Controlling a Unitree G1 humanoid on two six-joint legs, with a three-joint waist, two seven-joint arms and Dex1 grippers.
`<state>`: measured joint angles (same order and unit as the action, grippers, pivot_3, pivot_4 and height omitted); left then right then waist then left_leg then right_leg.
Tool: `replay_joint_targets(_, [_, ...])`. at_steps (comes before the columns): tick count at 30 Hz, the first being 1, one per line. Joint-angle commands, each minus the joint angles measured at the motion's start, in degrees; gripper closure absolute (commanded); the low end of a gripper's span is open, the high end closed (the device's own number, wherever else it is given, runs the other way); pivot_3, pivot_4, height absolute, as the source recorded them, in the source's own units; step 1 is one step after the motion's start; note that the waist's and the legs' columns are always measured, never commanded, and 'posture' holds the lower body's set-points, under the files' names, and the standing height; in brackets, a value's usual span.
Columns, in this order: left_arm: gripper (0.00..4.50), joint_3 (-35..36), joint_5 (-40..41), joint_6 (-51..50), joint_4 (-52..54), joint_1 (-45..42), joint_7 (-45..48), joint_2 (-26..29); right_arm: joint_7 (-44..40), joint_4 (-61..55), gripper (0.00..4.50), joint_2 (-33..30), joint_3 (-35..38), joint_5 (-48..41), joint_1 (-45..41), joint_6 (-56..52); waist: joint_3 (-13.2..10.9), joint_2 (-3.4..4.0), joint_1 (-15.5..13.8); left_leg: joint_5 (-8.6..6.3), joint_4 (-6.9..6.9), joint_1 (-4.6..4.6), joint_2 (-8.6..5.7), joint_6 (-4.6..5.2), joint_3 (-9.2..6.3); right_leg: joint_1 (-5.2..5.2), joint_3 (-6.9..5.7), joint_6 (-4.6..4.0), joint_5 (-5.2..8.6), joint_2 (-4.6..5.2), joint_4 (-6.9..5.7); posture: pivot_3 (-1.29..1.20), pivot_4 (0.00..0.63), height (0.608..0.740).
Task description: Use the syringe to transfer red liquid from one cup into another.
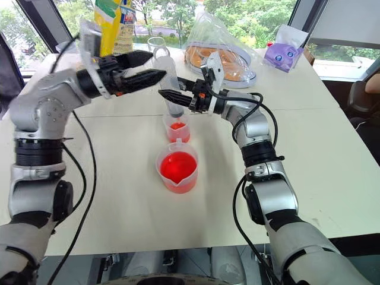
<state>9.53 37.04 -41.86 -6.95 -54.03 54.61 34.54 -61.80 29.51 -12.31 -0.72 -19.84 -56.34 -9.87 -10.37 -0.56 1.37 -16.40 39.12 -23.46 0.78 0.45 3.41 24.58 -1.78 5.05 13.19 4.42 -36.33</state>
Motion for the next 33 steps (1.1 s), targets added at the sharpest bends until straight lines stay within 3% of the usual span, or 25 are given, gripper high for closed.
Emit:
replay_joint_targets(1, [0.03, 3.9, 5.5, -3.7, 6.4, 1.6, 3.9, 5.1, 0.4, -3.0, 3.05, 0.4, 0.7, -1.4, -0.7, -0.3, 0.0, 0.00, 0.0, 0.00, 0.00, 0.00, 0.00, 0.00, 0.01, 0.00, 0.00, 0.00, 0.00, 0.01, 0.01, 0.00, 0.150, 0.740])
replay_joint_targets(9, [0.03, 1.1, 5.2, -3.8, 16.3, 17.9, 15.4, 18.8, 1.5, -4.4, 3.05, 0.0, 1.5, -2.6, -1.0, -2.4, 0.0, 0.02, -0.4, 0.00, -0.01, -0.01, -0.02, -0.01, -0.02, -0.02, -0.02, -0.02, 0.01, 0.08, 0.03, 0.00, 0.150, 0.740])
replay_joint_targets(18, [0.03, 0.8, 2.4, 1.3, 19.3, 24.1, 18.2, 22.8, 6.9, -11.8, 3.05, -2.6, 4.5, -7.1, -4.1, -13.8, 0.0, 0.05, -0.3, 0.00, -0.03, -0.01, -0.04, -0.01, -0.02, -0.01, -0.03, -0.05, 0.01, 0.11, 0.03, 0.00, 0.150, 0.740])
replay_joint_targets(23, [0.03, 2.1, 3.6, 1.0, 21.4, 25.1, 17.3, 22.2, 16.7, -16.9, 3.05, -9.1, 8.7, -11.8, -10.1, -35.1, 0.0, 0.07, -0.5, -0.01, -0.03, -0.04, -0.04, 0.00, -0.02, 0.01, -0.03, -0.05, 0.01, 0.15, 0.04, 0.00, 0.150, 0.740])
replay_joint_targets(26, [0.03, 3.4, 4.7, 1.2, 22.8, 26.4, 17.0, 21.7, 22.1, -15.9, 3.05, -16.3, 8.7, -12.1, -14.4, -54.9, 0.0, 0.06, -0.5, -0.02, -0.06, -0.04, -0.03, 0.02, -0.03, 0.01, -0.03, -0.18, 0.08, 0.25, 0.09, 0.00, 0.150, 0.740])
replay_joint_targets(30, [0.03, 4.2, 5.5, 2.3, 24.1, 28.2, 17.2, 21.4, 26.0, -14.9, 3.05, -22.2, 7.9, -11.4, -16.8, -70.5, 0.0, 0.04, -0.4, -0.04, -0.11, -0.06, -0.03, 0.04, -0.05, 0.01, -0.01, -0.31, 0.14, 0.36, 0.20, 0.00, 0.150, 0.740])
replay_joint_targets(33, [0.03, 4.2, 5.9, 2.8, 24.8, 29.0, 17.0, 21.1, 27.7, -14.7, 3.05, -24.1, 7.4, -10.6, -16.7, -76.2, 0.0, 0.08, -0.2, -0.04, -0.16, -0.08, -0.03, 0.04, -0.01, 0.06, 0.01, -0.33, 0.14, 0.37, 0.19, 0.00, 0.150, 0.740])
